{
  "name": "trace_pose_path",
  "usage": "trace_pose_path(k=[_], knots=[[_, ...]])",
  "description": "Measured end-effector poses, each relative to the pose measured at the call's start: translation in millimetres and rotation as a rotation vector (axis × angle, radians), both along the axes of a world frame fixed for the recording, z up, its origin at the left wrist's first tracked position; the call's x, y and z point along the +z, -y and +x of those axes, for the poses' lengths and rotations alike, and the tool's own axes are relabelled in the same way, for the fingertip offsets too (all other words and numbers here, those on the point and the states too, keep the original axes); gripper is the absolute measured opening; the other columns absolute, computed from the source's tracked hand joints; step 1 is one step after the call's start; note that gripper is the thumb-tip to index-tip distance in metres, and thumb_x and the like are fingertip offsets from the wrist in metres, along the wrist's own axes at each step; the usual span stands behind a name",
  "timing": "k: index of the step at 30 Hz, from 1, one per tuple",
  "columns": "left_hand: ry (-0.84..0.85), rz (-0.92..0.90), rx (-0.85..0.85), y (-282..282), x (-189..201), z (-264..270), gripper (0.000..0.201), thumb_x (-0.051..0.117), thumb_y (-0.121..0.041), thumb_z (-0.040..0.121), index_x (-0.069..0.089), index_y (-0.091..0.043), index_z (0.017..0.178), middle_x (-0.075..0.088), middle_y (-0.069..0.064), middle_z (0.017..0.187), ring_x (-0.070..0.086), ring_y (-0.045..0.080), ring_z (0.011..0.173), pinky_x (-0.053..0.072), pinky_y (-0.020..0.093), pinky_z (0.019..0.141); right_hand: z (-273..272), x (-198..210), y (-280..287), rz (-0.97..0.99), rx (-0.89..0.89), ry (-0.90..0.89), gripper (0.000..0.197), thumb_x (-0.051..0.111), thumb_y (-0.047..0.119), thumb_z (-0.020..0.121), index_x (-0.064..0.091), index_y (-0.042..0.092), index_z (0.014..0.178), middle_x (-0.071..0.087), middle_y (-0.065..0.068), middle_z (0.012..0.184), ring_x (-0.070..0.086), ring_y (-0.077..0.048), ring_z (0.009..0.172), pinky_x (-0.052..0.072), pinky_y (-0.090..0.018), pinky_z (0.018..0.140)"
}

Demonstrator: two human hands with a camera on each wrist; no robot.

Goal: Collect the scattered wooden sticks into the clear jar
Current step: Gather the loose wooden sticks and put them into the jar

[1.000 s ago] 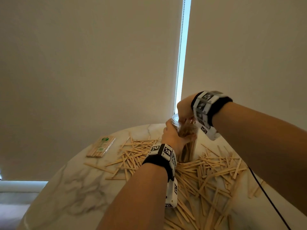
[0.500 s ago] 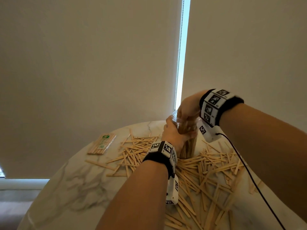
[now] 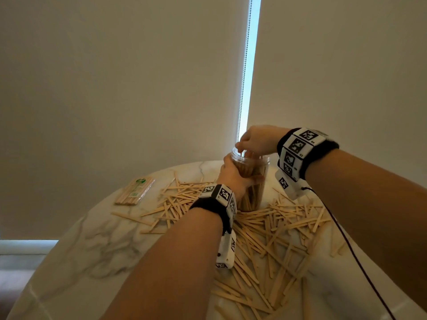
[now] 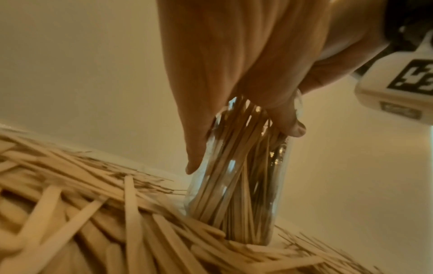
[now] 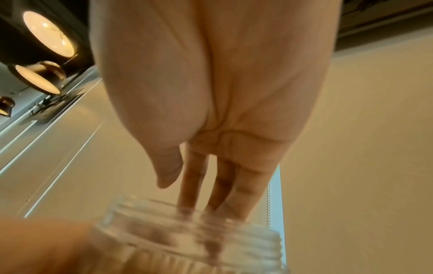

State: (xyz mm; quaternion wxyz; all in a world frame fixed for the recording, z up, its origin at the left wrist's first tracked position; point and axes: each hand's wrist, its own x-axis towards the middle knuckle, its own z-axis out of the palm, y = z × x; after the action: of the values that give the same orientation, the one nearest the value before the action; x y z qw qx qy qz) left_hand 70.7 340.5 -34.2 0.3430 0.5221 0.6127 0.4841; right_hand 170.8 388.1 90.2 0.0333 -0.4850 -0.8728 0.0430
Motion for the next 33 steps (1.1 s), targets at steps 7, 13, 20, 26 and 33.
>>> trace_pose_path(k=[7,13,20,26,33], knots=[[-0.389,-0.172,0.028,51,24,-3,0.119,0.082,-0.056,0.072,0.016,-0.007,0.158,0.045,0.014,0.152,0.047,0.032,0.135,0.041,0.041,0.107,43,6,60,0.14,0.002,-0.257,0.029,0.056,0.036,0.1,0.074,0.014,0.106,0.071,-0.001,0.1,0.063,-0.017,0.091,0.043,-0.027,0.071],[-0.614,-0.197,-0.139,139,13,5,0.039,0.076,-0.049,0.083,0.074,-0.011,0.093,0.072,0.004,0.091,0.062,0.013,0.079,0.051,0.033,0.077,104,-28,133,-0.067,-0.134,-0.136,0.023,0.063,0.038,0.096,0.072,0.017,0.095,0.071,0.005,0.078,0.066,-0.01,0.071,0.046,-0.025,0.062],[-0.935,-0.365,-0.279,227,-5,39,0.064,0.07,-0.074,0.072,0.066,-0.014,0.096,0.069,0.002,0.092,0.063,0.017,0.087,0.051,0.034,0.077,169,-80,212,-0.361,-0.287,0.291,0.025,0.073,0.036,0.086,0.078,0.017,0.102,0.078,0.004,0.091,0.075,-0.011,0.086,0.059,-0.032,0.087],[-1.151,-0.468,-0.088,263,-24,73,0.127,0.051,-0.093,0.066,0.024,-0.005,0.153,0.025,0.019,0.159,0.033,0.038,0.142,0.036,0.046,0.112,192,-109,247,-0.365,-0.326,0.375,0.019,0.073,0.03,0.085,0.077,0.011,0.085,0.075,-0.001,0.079,0.062,-0.013,0.063,0.05,-0.024,0.066],[-1.036,-0.446,-0.069,266,-7,59,0.05,0.067,-0.042,0.091,0.055,-0.013,0.131,0.046,0.014,0.139,0.057,0.028,0.118,0.048,0.033,0.098,161,-106,258,-0.217,-0.283,0.352,0.013,0.063,0.016,0.092,0.071,0.006,0.095,0.065,-0.009,0.092,0.056,-0.02,0.081,0.046,-0.028,0.071]])
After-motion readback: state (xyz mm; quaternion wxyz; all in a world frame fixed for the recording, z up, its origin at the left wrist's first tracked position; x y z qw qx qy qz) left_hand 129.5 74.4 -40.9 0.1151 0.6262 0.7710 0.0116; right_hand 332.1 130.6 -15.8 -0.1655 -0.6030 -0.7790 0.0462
